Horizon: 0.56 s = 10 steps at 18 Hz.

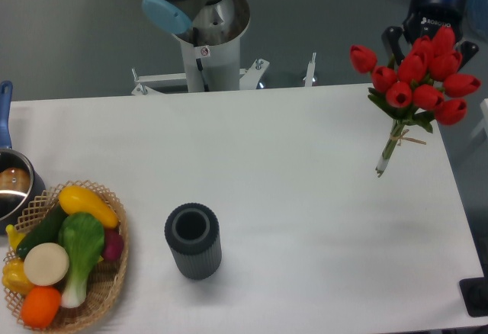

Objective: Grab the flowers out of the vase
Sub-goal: 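Carry the tulips up and away from the vase, holding them aloft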

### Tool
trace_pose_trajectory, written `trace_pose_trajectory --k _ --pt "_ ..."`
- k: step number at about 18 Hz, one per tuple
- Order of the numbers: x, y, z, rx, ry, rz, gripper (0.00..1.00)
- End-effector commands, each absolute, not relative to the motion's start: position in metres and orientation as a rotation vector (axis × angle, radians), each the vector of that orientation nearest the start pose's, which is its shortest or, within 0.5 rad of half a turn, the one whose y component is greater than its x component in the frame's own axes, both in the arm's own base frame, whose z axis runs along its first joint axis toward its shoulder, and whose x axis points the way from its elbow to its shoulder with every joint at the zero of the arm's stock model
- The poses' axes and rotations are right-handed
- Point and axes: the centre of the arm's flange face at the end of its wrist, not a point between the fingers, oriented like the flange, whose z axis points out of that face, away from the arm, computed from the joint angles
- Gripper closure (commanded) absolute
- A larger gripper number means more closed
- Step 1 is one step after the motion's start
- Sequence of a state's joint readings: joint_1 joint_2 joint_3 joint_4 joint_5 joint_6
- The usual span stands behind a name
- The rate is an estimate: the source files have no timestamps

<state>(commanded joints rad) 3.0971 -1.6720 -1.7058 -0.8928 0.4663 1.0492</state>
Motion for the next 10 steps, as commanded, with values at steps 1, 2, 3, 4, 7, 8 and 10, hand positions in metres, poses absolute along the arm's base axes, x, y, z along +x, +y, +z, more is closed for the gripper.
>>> trace_pose_trajectory --k 1,2,3,4,7,8,10 --pt "-0.5238 0.2442 0.4958 -1.979 -0.203 0.087 0.73" --pt "-0.5239 0.2442 0.4965 -1.978 -0.202 0.089 0.73" --pt "-0.5243 0.2434 0.4966 -1.978 -0.204 0.090 0.72" --pt "-0.5243 0.2434 0.4964 -1.979 -0.205 0.088 0.73" --pt "-0.5243 0.2434 0.4966 -1.978 -0.204 0.090 0.73" --pt "-0.5247 0.2426 0.4966 -1.978 -0.205 0.091 0.72" --pt "-0.5243 0.2434 0.4966 -1.978 -0.204 0.090 0.73"
